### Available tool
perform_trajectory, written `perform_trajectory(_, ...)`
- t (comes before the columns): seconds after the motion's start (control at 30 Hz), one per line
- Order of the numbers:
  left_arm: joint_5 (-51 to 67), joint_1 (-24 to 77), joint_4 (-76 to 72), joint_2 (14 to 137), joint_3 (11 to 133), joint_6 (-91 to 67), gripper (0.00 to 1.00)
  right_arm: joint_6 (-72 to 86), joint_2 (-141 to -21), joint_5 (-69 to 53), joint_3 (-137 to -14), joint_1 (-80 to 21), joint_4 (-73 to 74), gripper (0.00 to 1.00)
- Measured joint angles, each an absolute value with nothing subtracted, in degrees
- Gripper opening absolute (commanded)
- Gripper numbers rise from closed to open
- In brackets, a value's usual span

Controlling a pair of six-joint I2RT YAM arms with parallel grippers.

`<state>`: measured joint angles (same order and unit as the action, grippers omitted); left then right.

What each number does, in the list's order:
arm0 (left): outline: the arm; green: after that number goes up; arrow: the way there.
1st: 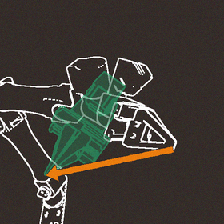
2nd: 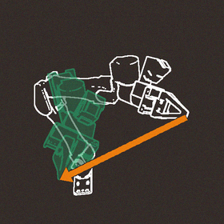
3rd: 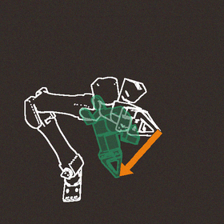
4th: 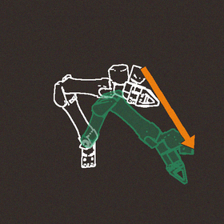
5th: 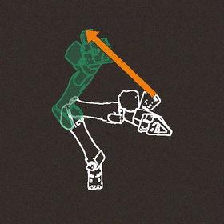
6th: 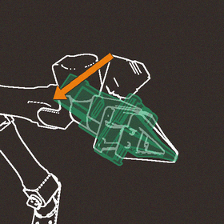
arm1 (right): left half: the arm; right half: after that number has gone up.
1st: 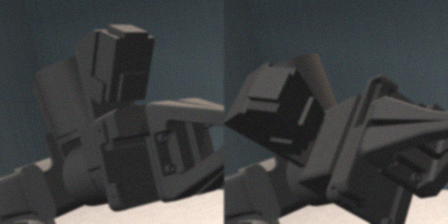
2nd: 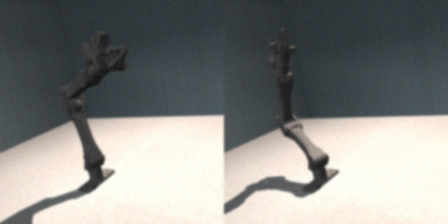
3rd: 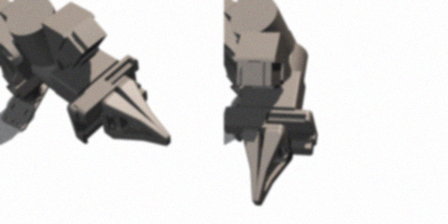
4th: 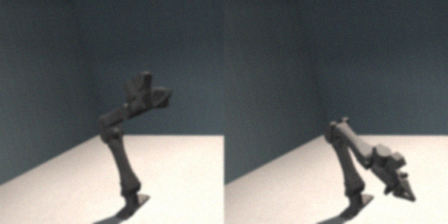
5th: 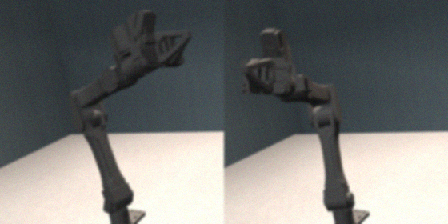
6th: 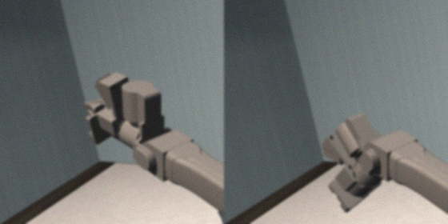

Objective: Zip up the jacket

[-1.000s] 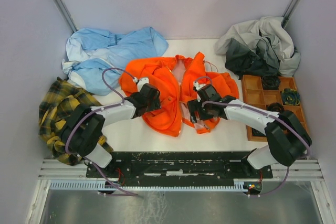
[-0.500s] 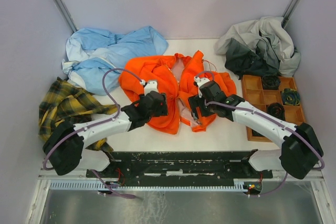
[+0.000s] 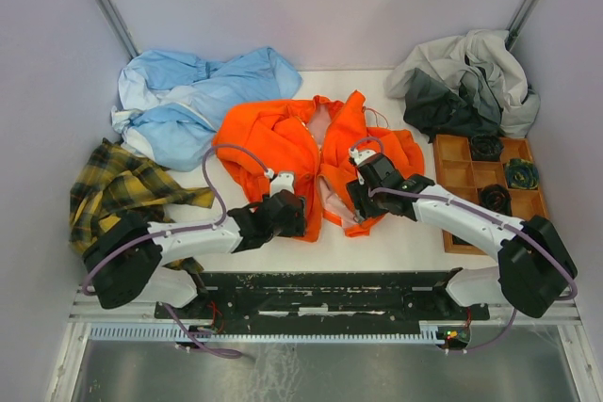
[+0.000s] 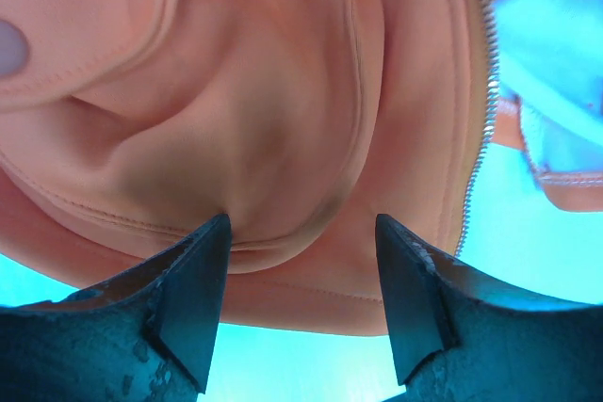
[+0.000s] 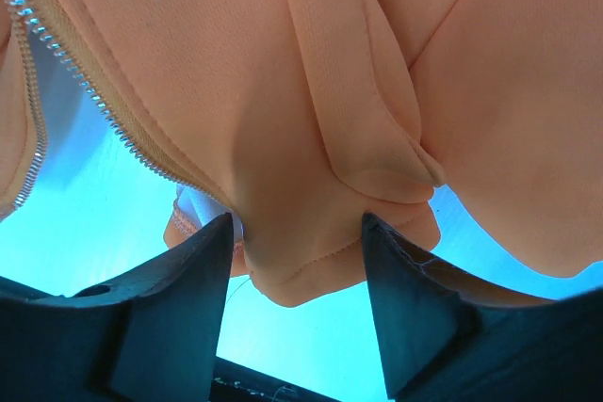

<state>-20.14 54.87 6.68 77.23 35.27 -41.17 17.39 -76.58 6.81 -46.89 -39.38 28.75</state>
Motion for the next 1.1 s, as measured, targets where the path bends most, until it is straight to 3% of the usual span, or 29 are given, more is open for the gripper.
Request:
perform_trajectory(0.07,-19.09,55.02,5.26,78.26,34.06,-41.93,0.66,17.23,-76.58,7.01,-46.89,-39.38,28.77,0.48)
perform_trajectory(0.17,-18.17,55.68,2.48,80.14,33.15,-42.92,0.65,16.93,-76.58,6.96,-46.89,-39.38,28.77,0.20)
perform_trajectory(0.27,-17.74,56.34,-0.03,80.64,32.84,-43.88,0.64,16.82,-76.53,6.24,-46.89,-39.38,28.80,0.09)
perform_trajectory(0.63,-18.26,57.43,-4.86,76.09,28.03,-47.35,0.65,19.49,-65.21,-5.32,-47.00,-39.38,27.46,0.05)
perform_trajectory(0.93,-17.17,57.69,-10.94,57.58,20.14,-48.07,0.70,28.45,-62.35,-15.22,-34.98,-39.38,7.49,0.03)
perform_trajectory(1.1,-12.82,57.69,-19.40,54.28,16.19,-48.07,0.70,32.38,-64.53,-18.48,-30.11,-39.38,-1.58,0.04)
